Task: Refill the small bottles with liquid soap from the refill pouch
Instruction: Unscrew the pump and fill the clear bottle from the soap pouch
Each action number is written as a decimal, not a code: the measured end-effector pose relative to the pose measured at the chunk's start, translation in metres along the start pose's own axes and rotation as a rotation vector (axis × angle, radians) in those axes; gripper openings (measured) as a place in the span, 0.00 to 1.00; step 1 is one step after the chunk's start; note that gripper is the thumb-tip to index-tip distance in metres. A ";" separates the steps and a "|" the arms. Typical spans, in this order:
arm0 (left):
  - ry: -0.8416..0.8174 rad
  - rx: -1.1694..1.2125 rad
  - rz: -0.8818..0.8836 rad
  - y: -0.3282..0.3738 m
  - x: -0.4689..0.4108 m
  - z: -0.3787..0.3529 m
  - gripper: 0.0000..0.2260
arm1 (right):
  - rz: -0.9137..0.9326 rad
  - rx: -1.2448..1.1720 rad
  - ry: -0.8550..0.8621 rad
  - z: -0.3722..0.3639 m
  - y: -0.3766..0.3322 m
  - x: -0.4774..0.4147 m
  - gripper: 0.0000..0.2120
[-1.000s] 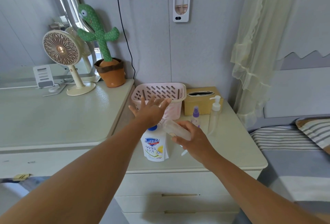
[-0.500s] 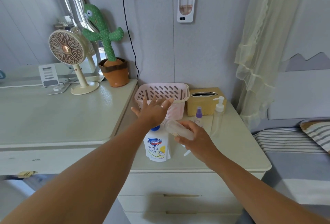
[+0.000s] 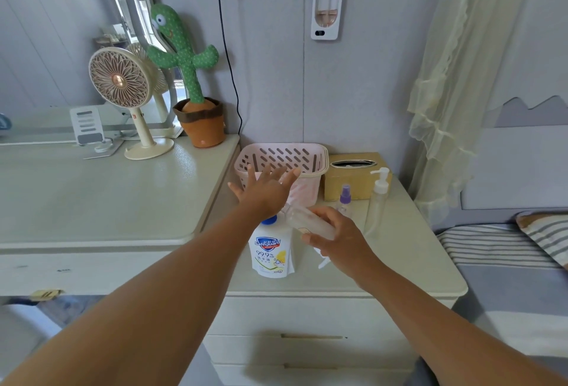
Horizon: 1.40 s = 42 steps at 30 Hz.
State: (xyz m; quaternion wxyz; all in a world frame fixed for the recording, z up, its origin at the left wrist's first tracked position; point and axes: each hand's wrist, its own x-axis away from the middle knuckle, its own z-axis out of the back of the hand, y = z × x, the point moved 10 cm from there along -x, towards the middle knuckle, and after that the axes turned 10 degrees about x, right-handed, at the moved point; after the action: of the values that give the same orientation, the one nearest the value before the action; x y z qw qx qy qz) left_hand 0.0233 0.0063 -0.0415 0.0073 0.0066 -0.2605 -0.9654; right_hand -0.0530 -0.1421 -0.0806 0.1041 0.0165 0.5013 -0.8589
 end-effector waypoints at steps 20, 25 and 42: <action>-0.019 -0.044 -0.007 0.001 0.002 -0.003 0.29 | -0.011 -0.035 -0.015 -0.003 -0.002 0.004 0.17; -0.049 -0.047 -0.009 0.007 0.001 0.004 0.28 | -0.023 -0.070 -0.018 -0.001 -0.007 0.004 0.17; -0.056 -0.028 -0.020 0.007 -0.003 0.002 0.29 | -0.035 -0.091 -0.021 -0.001 -0.005 0.003 0.18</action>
State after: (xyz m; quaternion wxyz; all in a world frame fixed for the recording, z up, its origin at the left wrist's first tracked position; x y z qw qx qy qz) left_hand 0.0263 0.0016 -0.0363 -0.0098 -0.0180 -0.2470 -0.9688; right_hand -0.0566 -0.1393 -0.0768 0.0949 -0.0060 0.5387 -0.8371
